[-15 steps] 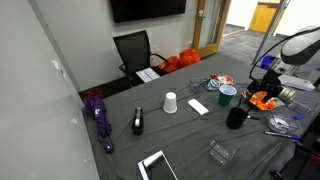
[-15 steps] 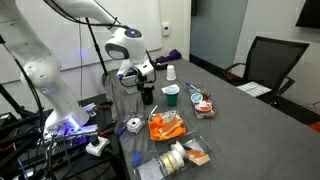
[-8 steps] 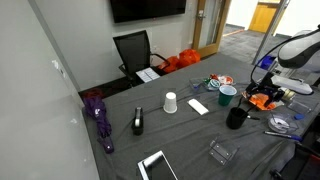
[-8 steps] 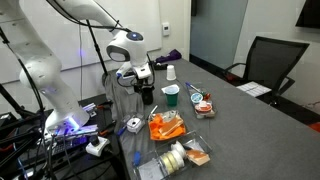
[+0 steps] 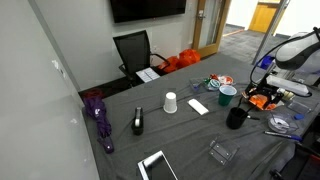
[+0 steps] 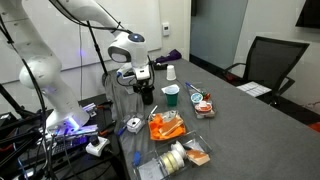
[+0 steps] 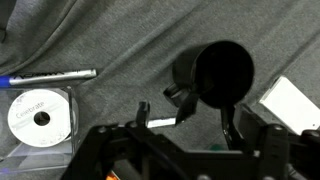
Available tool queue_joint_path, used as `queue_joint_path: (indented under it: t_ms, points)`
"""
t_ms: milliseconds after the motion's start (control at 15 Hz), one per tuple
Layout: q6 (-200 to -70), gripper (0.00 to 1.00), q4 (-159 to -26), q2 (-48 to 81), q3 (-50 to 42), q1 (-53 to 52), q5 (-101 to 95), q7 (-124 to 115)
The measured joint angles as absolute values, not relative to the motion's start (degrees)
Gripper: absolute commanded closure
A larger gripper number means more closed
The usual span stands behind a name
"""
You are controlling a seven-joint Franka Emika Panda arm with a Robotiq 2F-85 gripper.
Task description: Put the black tongs in the container on the left.
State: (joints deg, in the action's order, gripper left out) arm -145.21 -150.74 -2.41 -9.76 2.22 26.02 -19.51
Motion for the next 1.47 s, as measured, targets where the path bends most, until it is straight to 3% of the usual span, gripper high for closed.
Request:
queue_joint_path:
  t_ms: [467, 600, 1467]
  points:
    - [-145.21, 0.91, -150.45, -2.4, -9.76, 2.68, 26.54, -19.62]
    - [-145.21, 1.0, -150.44, -2.4, -9.76, 2.94, 26.54, -19.62]
    - [-144.63, 0.99, -150.4, -3.56, -9.15, 3.68, 23.14, -19.55]
